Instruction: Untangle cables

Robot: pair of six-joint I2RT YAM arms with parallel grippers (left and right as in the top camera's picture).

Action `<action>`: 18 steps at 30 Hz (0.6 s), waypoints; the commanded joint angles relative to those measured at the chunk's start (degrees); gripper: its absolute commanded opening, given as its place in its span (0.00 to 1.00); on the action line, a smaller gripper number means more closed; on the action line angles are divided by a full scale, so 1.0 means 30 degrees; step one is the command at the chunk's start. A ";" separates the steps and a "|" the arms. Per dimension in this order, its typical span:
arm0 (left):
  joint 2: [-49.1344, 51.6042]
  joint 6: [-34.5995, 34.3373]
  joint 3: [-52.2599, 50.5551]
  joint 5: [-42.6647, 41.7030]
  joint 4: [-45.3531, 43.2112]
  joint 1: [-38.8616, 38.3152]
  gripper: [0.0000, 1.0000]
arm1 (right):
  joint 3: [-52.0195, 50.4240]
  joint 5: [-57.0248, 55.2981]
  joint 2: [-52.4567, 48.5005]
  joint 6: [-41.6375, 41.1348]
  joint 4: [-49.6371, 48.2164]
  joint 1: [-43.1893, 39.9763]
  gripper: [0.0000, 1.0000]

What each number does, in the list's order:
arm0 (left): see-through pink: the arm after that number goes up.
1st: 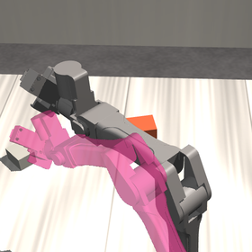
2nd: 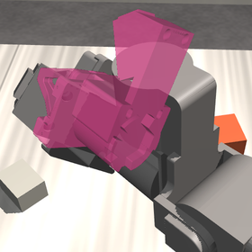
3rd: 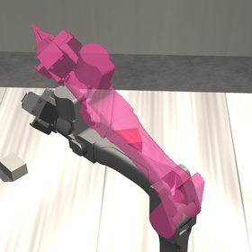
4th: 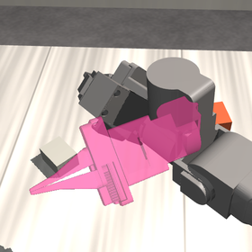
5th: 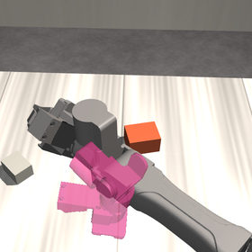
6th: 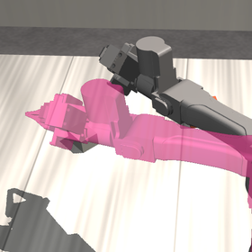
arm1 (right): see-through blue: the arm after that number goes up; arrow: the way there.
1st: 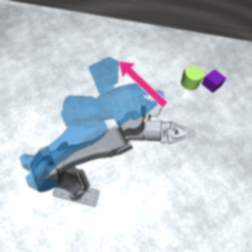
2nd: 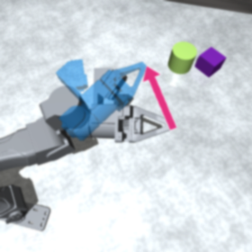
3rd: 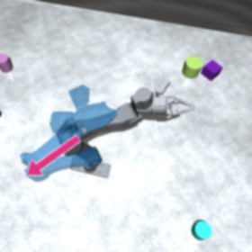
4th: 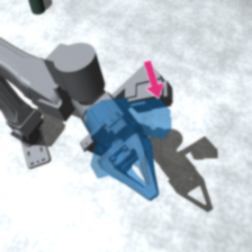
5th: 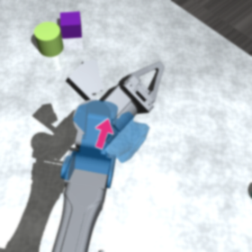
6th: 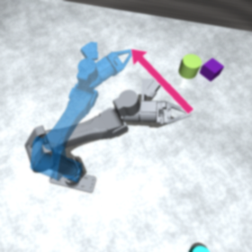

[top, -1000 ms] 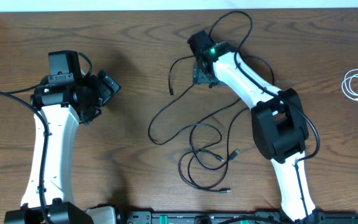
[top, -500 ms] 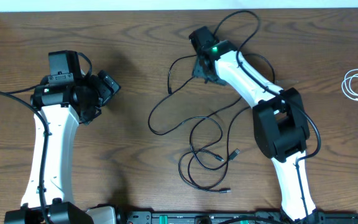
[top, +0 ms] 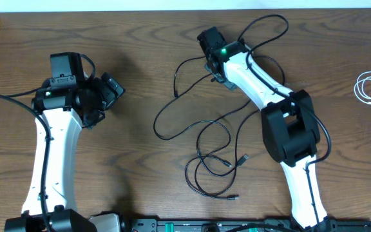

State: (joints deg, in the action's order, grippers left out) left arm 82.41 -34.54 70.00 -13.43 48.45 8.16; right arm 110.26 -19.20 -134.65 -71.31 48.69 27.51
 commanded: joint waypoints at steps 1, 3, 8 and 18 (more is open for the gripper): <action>0.0073 -0.0080 0.0102 -0.0022 0.0066 0.0058 0.98 | -0.0117 -0.1027 -0.1421 -0.1231 0.0029 -0.0335 0.77; 0.0073 -0.0087 0.0102 -0.0022 0.0066 0.0058 0.97 | -0.0117 -0.0896 -0.1982 -0.1231 -0.0051 -0.0459 0.77; 0.0073 -0.0087 0.0102 -0.0022 0.0066 0.0058 0.98 | -0.0117 -0.0794 -0.3359 -0.1224 0.0481 -0.0758 0.78; 0.0073 -0.0080 0.0102 -0.0022 0.0066 0.0058 0.98 | -0.0087 0.4335 -0.4707 0.1056 -0.0430 -0.1406 0.78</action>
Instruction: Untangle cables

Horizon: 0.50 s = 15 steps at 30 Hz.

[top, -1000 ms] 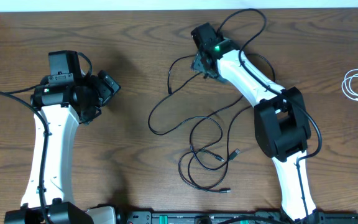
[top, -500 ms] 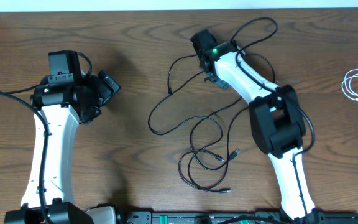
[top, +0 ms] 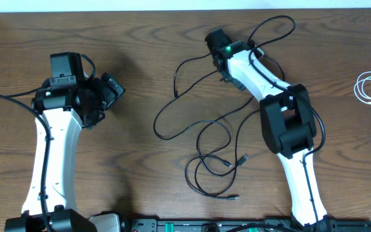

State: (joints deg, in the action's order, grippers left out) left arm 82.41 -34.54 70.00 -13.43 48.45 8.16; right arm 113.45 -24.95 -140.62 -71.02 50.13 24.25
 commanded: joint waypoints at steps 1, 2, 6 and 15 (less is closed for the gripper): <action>0.0073 -0.0087 0.0102 -0.0022 0.0058 0.0058 0.98 | -0.1049 0.6951 -0.2616 0.1144 -0.1275 -0.0291 0.79; 0.0073 -0.0087 0.0102 -0.0022 0.0066 0.0058 0.98 | -0.0867 0.7278 -0.2550 0.1115 -0.1392 -0.0204 0.80; 0.0073 -0.0080 0.0102 -0.0022 0.0066 0.0058 0.98 | 0.0036 0.7009 -0.2186 0.0255 -0.0466 -0.0087 0.85; 0.0073 -0.0087 0.0102 -0.0022 0.0066 0.0058 0.98 | 0.0299 0.6215 -0.2135 -0.1049 -0.0743 0.0102 0.91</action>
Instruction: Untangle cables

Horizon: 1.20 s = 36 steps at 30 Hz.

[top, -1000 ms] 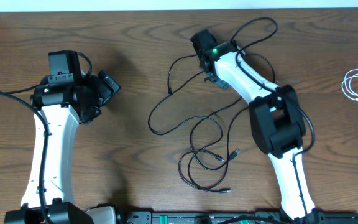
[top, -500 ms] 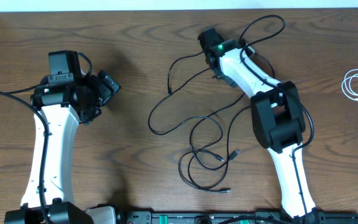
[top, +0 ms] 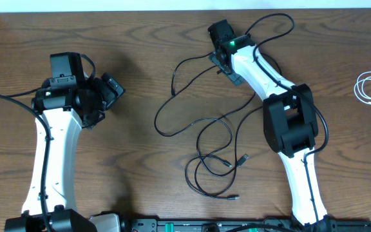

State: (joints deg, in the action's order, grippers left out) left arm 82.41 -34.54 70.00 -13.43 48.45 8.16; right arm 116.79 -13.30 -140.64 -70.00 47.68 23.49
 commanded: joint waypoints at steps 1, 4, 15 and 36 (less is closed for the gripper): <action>0.0073 -0.0080 0.0102 -0.0022 0.0066 0.0058 0.98 | -0.0816 0.2142 -0.2127 -0.1392 -0.0095 0.0386 0.91; 0.0073 -0.0087 0.0102 -0.0022 0.0066 0.0058 0.98 | -0.0816 0.1960 -0.2127 -0.1457 -0.0357 0.0401 0.91; 0.0073 -0.0080 0.0102 -0.0022 0.0066 0.0058 0.98 | -0.0816 0.1479 -0.2732 -0.1727 -0.0561 0.0423 0.99; 0.0073 -0.0087 0.0102 -0.0022 0.0066 0.0058 0.98 | -0.0823 0.2565 -0.5603 -0.1719 0.0823 0.0619 0.75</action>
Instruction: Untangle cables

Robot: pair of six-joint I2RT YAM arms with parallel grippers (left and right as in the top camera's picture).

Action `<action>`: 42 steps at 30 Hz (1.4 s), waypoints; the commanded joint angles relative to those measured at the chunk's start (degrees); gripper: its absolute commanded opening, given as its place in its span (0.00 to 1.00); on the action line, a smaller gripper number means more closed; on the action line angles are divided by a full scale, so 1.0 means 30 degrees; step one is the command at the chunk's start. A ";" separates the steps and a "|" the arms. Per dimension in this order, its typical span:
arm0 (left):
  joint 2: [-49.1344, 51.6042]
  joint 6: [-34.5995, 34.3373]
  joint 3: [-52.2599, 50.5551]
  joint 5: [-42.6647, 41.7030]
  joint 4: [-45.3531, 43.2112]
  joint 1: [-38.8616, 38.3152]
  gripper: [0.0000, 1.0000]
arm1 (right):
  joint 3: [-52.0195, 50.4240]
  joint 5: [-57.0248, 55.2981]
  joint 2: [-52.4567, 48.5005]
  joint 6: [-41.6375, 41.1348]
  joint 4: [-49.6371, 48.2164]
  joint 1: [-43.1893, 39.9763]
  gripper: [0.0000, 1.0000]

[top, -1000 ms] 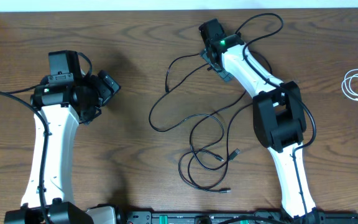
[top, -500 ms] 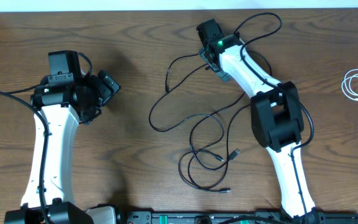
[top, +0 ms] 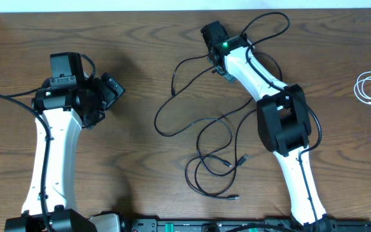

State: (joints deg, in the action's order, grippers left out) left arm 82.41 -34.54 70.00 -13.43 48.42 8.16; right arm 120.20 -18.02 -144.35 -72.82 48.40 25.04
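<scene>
Black cables [top: 201, 138] lie tangled in loops at the middle of the table, with plug ends at the lower middle [top: 245, 156]. One strand rises in a loop to the top centre and meets my right gripper [top: 219, 66]. That gripper points down, seemingly shut on the strand, its fingers largely hidden under the wrist. My left gripper [top: 113, 86] hovers far left of the tangle, apart from any cable, and looks open with nothing in it.
A small white coiled cable rests near the right edge. The right arm's own thin black lead arcs over the top edge [top: 269, 19]. Both arm bases stand at the front edge.
My right wrist has shifted slightly left and its gripper has turned a little. The strand at the top loop moved a little with it. The left arm stayed put.
My right gripper was at the top of the tangle where the strand meets it. It then stood a little to the right and farther back, twice, and now stands back toward the left. The cable loops barely changed shape, and the left arm never moved.
</scene>
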 commanded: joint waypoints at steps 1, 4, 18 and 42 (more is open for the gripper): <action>0.0073 -0.0087 0.0102 -0.0022 0.0073 0.0058 0.98 | -0.1960 0.4299 -0.4408 -0.0780 0.0656 0.0080 0.76; 0.0073 -0.0080 0.0102 -0.0022 0.0073 0.0058 0.98 | -0.1960 0.4707 -0.4794 -0.0780 0.0852 0.0036 0.79; 0.0073 -0.0080 0.0102 -0.0022 0.0073 0.0058 0.98 | -0.0262 0.6623 -0.5340 0.2805 0.4801 -0.0590 0.93; 0.0073 -0.0087 0.0102 -0.0022 0.0066 0.0058 0.98 | 1.0040 0.2397 -0.5348 3.3915 1.0579 -0.0568 0.70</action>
State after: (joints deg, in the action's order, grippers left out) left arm 82.41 -34.54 70.00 -13.43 48.45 8.14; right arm 150.61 -4.19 -157.03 13.67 80.68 23.18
